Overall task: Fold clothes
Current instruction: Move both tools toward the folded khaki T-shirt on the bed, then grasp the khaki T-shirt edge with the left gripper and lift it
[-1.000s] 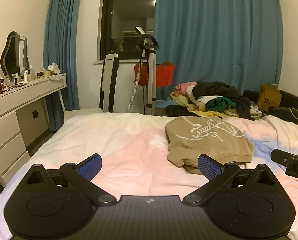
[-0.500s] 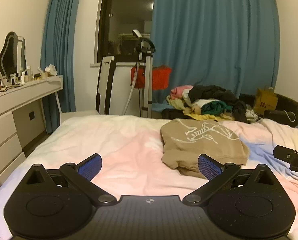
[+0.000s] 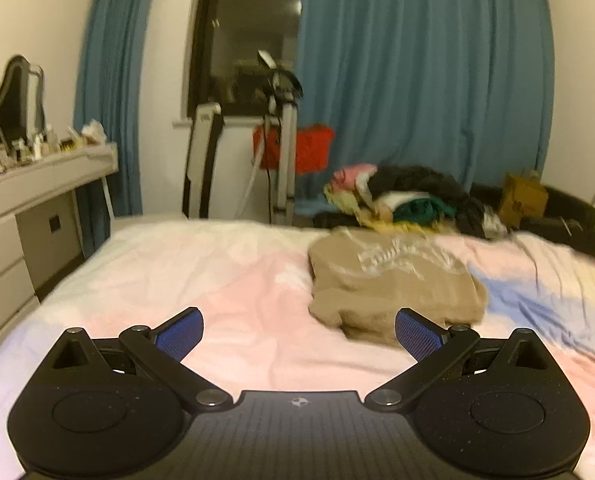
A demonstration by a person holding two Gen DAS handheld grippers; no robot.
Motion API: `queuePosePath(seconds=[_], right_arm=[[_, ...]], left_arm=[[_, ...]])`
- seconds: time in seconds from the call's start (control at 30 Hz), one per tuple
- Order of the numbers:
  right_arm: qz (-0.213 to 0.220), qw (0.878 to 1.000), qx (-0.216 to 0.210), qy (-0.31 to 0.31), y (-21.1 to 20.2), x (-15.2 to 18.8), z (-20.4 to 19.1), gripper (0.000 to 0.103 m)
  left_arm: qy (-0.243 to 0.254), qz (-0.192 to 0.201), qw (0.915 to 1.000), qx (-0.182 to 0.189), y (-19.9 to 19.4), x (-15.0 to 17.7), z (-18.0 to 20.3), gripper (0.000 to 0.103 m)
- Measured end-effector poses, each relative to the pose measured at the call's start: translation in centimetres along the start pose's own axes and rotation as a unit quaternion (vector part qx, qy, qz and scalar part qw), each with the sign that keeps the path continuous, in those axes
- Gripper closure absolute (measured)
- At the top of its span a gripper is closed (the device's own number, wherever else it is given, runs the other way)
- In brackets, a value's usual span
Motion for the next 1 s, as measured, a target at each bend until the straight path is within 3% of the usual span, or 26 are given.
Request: queuePosePath(seconds=[0.17, 0.33, 0.47, 0.57, 0.67, 0.73, 0.87, 1.0], right_arm=[[0.001, 0.998, 0.006, 0.06, -0.9, -1.6, 1.7, 0.0], [0.002, 0.997, 0.026, 0.071, 0.4, -0.2, 3.9, 0.0], [-0.049, 0.995, 0.028, 0.083, 4.1, 2.6, 4.7, 0.0], [-0.088, 0.992, 0.028, 0.089, 7.1, 4.9, 4.7, 0.0], [-0.106, 0.99, 0.029, 0.089, 9.5, 7.2, 4.5, 0.0], [-0.111, 0.989, 0.036, 0.087, 11.2, 8.6, 4.4, 0.0], [-0.11, 0.99, 0.037, 0.074, 13.9, 10.9, 3.4, 0.0], [-0.098, 0.993, 0.022, 0.055, 15.8, 11.7, 1.9, 0.0]], left_arm=[[0.028, -0.027, 0.9987, 0.032, 2.8, 0.8, 1.7, 0.002], [0.03, -0.056, 0.9961, 0.062, 8.4, 1.0, 3.6, 0.003], [0.084, -0.066, 0.9918, 0.07, 14.4, 2.4, 6.2, 0.01], [0.146, -0.068, 0.9837, 0.079, 18.2, 4.3, 8.0, 0.011], [0.183, -0.071, 0.9786, 0.061, 21.3, 5.5, 8.5, 0.017], [0.166, -0.057, 0.9829, 0.057, 21.9, 4.9, 8.1, 0.028], [0.138, -0.017, 0.9881, 0.065, 21.3, 2.2, 6.9, 0.079], [0.06, -0.004, 0.9955, 0.074, 19.5, -0.5, 4.0, 0.087]])
Point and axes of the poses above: each gripper's, at about its wrist camera, not at the fingertips, and y roughly the way its jaws point, z to its right, x to its underside, the point moved 7 cm from there along y, roughly the way its jaws point, and after that the axes turned 8 degrees about x, right-handed, at the moved point
